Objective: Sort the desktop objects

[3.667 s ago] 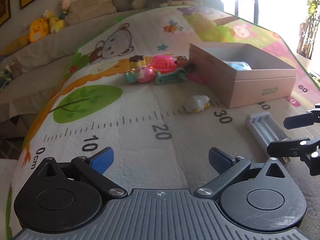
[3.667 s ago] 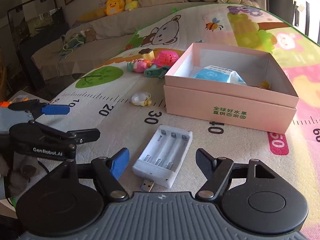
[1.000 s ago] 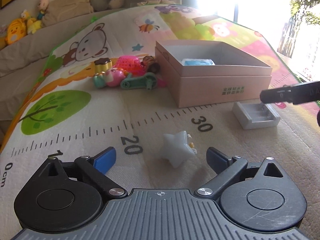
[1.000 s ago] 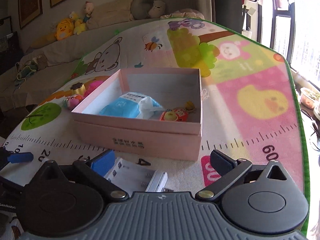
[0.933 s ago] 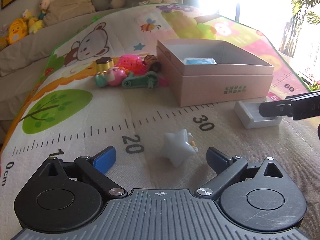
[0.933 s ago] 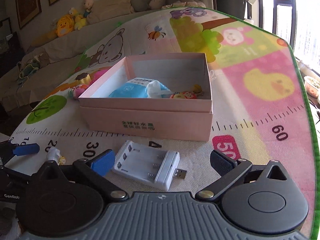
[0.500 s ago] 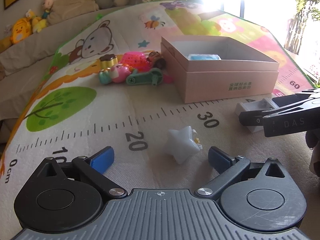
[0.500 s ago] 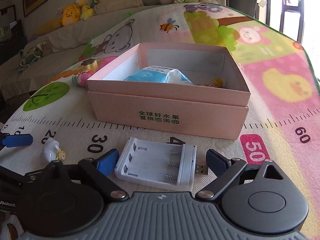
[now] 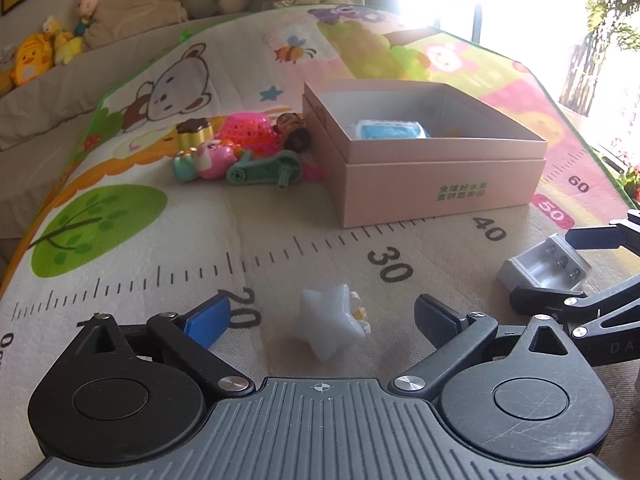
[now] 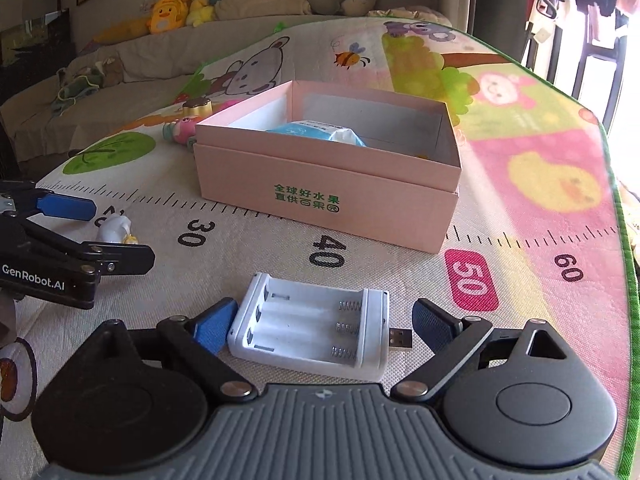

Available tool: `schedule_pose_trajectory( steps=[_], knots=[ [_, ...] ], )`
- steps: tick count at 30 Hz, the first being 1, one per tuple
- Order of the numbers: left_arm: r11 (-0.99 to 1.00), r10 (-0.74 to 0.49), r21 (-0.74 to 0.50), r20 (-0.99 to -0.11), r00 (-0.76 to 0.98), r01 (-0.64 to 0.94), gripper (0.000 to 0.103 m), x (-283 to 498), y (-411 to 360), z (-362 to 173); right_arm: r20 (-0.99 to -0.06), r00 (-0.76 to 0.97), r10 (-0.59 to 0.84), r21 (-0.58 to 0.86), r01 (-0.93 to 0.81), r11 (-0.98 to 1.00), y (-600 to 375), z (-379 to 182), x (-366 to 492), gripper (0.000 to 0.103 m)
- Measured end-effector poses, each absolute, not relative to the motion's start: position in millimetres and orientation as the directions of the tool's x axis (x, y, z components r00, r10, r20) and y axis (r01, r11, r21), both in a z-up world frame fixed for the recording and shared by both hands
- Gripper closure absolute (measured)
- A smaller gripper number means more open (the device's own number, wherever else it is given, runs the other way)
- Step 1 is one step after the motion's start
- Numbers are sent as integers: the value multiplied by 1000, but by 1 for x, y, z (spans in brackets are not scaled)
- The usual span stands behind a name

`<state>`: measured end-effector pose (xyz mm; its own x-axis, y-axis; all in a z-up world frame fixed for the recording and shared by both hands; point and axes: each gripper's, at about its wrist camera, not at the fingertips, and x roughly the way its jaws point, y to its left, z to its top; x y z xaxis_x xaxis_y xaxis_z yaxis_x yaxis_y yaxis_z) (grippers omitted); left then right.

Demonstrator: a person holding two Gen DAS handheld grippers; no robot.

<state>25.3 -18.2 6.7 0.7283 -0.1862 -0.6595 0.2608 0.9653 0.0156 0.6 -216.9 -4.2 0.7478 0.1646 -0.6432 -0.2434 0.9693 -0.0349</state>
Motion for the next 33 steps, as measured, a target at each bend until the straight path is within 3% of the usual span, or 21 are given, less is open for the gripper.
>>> schedule_pose_trajectory(
  steps=[1,5,7,12,17,27,33],
  knots=[
    [964,-185,21,-665,724,266,19,26,-20,6,-643,748,163,-35,-242,970,-217,-4,1,8],
    [963,-186,21,-663,725,267,25,22,-21,6,-646,751,136,-27,-200,979,-221,-5,3,4],
    [963,-190,20,-658,729,268,39,19,-19,6,-650,749,124,-24,-184,983,-222,-5,4,4],
    [962,-199,14,-649,734,272,57,15,-17,7,-665,738,118,-29,-183,983,-221,-7,7,3],
    [963,-186,28,-648,739,267,58,12,-20,8,-658,740,142,-21,-206,978,-220,-6,4,11],
    [948,-219,41,-636,740,316,58,-21,-26,24,-676,711,196,-30,-292,956,-218,7,-20,11],
    [939,-264,43,-544,797,341,58,-35,-32,64,-594,769,234,-55,-329,943,-231,57,-49,12]
  ],
)
